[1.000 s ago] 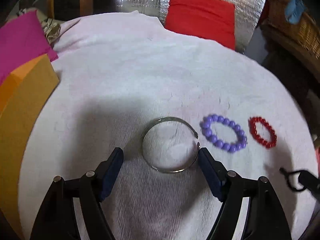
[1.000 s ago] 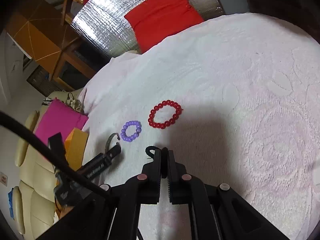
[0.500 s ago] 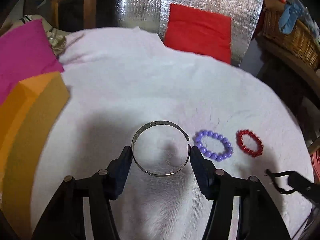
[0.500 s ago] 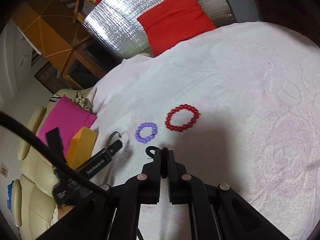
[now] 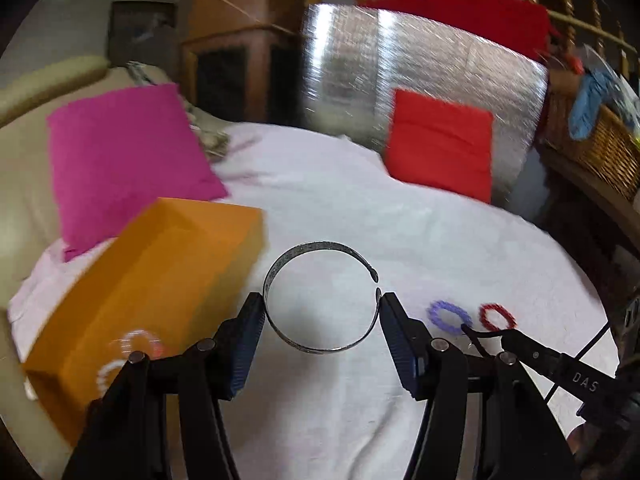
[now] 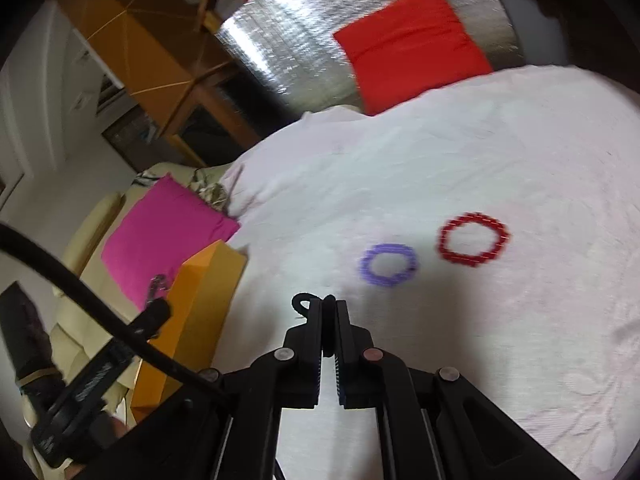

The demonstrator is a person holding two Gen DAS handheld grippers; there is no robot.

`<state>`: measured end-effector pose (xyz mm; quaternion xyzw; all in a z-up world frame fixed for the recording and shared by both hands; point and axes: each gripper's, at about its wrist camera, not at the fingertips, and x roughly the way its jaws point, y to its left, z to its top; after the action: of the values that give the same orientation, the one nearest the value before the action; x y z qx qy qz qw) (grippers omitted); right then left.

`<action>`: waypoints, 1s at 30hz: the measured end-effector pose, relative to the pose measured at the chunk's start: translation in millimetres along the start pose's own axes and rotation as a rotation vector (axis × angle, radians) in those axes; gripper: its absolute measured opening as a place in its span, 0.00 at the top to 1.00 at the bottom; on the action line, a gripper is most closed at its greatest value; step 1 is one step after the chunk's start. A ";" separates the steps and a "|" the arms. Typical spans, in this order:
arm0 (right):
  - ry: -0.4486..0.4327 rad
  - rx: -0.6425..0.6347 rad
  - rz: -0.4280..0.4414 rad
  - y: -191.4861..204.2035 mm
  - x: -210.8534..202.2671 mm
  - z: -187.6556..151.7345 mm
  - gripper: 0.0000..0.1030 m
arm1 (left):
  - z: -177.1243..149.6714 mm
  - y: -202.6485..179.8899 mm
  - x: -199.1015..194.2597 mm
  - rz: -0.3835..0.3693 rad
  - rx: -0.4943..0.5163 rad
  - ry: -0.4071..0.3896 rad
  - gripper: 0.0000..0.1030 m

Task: Organize jewelry
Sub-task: 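Carry bangle and hair tie into the orange box and open both tools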

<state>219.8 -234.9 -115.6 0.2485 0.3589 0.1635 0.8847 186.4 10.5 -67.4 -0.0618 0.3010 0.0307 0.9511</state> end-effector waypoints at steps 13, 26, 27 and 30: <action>0.061 -0.205 0.046 127.4 51.6 -2.6 0.94 | 12.1 118.5 4.9 0.265 -0.165 0.015 0.41; 0.190 -0.263 0.062 236.7 161.9 -2.6 0.94 | -3.2 209.2 21.0 0.410 -0.335 0.126 0.41; 0.204 -0.255 0.075 242.1 171.6 -5.3 0.94 | -4.7 216.5 23.0 0.417 -0.351 0.137 0.41; 0.246 -0.245 0.093 254.3 195.1 -15.2 0.94 | -4.9 232.0 24.7 0.434 -0.386 0.154 0.41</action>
<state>315.1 70.5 -91.4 0.1331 0.4301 0.2759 0.8492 181.5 240.1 -108.6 -0.1777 0.3671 0.2850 0.8674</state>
